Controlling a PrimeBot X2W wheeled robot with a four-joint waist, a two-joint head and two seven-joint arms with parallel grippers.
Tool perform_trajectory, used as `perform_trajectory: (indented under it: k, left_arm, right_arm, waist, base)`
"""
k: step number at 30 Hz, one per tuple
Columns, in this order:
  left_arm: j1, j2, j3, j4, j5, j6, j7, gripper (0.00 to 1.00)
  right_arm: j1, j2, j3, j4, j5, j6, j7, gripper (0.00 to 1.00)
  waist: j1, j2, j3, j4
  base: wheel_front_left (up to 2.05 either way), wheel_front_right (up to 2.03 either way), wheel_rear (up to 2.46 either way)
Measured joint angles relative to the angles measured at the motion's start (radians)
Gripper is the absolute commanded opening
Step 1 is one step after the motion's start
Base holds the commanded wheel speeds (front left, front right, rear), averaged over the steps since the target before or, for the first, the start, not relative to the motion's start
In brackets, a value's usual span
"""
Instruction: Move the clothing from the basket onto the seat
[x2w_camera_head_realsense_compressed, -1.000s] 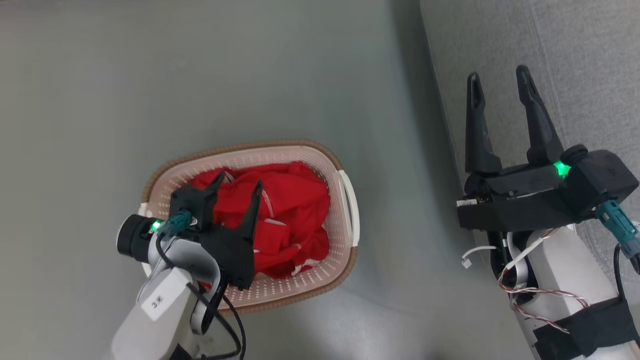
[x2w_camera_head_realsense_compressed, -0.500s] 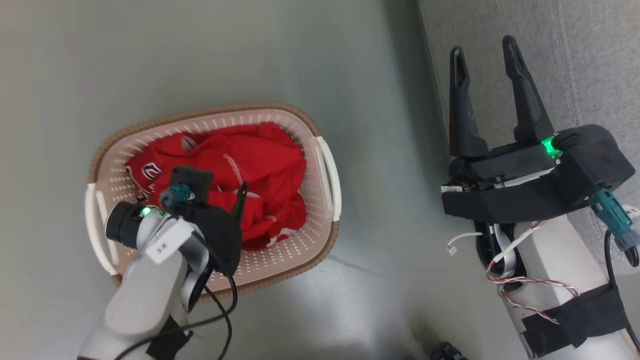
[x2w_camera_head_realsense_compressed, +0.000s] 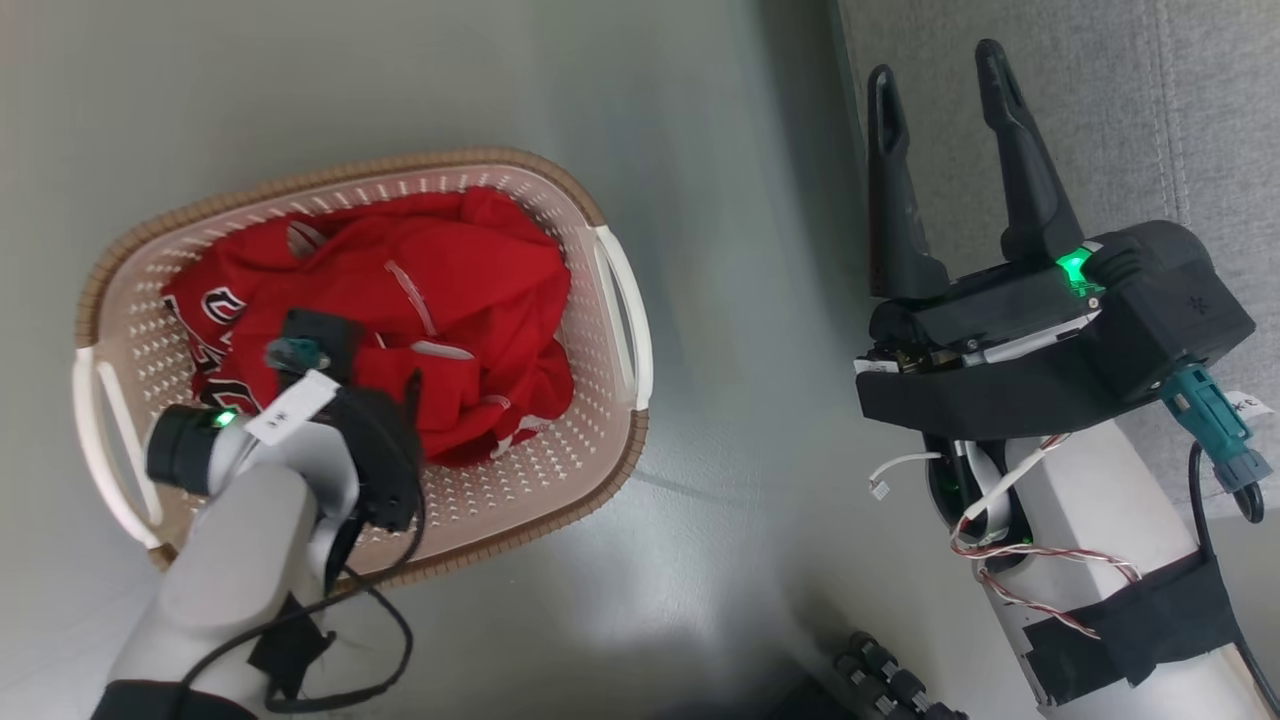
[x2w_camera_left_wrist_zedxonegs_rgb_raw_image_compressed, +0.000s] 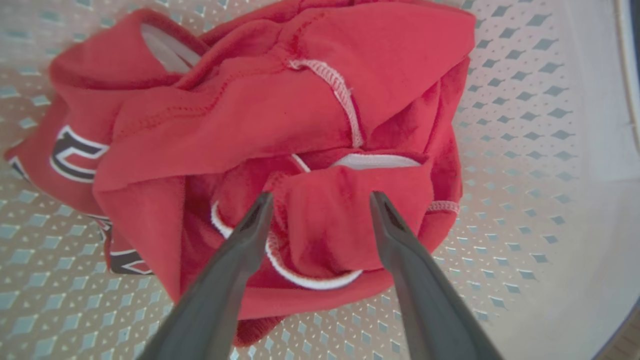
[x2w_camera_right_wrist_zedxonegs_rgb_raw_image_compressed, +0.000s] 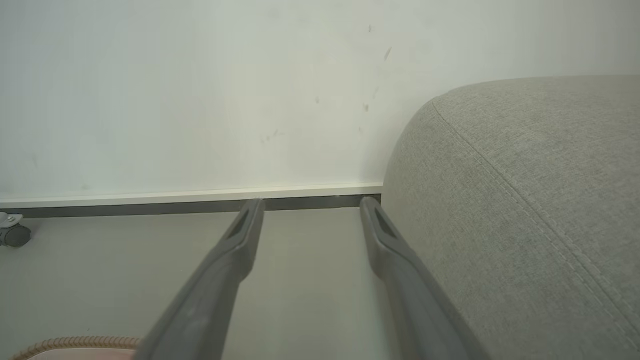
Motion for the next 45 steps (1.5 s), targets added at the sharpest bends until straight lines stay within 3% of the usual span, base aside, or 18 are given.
perform_trajectory:
  k: [12,13,14,16,29,45]
  left_arm:
    - [-0.030,0.019,0.043,0.116,-0.022,0.013,0.013,1.00]
    - [-0.035,0.017,0.043,0.124,-0.023,0.013,0.012,0.95]
    - [-0.039,0.016,0.043,0.129,-0.026,0.010,0.012,0.47]
    - [-0.045,0.015,0.041,0.137,-0.026,0.009,0.009,0.01]
    - [-0.072,0.001,-0.012,0.196,0.002,-0.015,-0.030,0.00]
    - [-0.062,-0.063,-0.025,0.199,-0.004,-0.045,-0.163,0.00]
  right_arm:
    - [-0.026,0.011,0.011,0.009,0.000,0.003,-0.007,1.00]
    - [-0.029,0.011,0.011,0.010,0.000,0.003,-0.007,1.00]
    - [-0.032,0.011,0.011,0.011,0.000,0.003,-0.007,1.00]
    - [-0.036,0.012,0.011,0.012,0.000,0.004,-0.007,1.00]
    - [-0.039,0.013,0.011,0.069,-0.008,0.011,-0.007,1.00]
    - [-0.023,-0.016,-0.007,0.154,-0.010,0.034,-0.007,1.00]
  waist:
    - [0.0000,0.0000,0.057,-0.018]
    - [0.0000,0.0000,0.059,-0.019]
    - [0.0000,0.0000,0.059,-0.019]
    - [0.0000,0.0000,0.061,-0.018]
    - [-0.0001,0.0000,0.031,-0.001]
    - [-0.0002,-0.0002,-0.108,0.055]
  base:
    - [0.00,0.00,0.00]
    - [0.00,0.00,0.00]
    - [0.00,0.00,0.00]
    - [0.00,0.00,0.00]
    - [0.00,0.00,0.00]
    - [0.00,0.00,0.00]
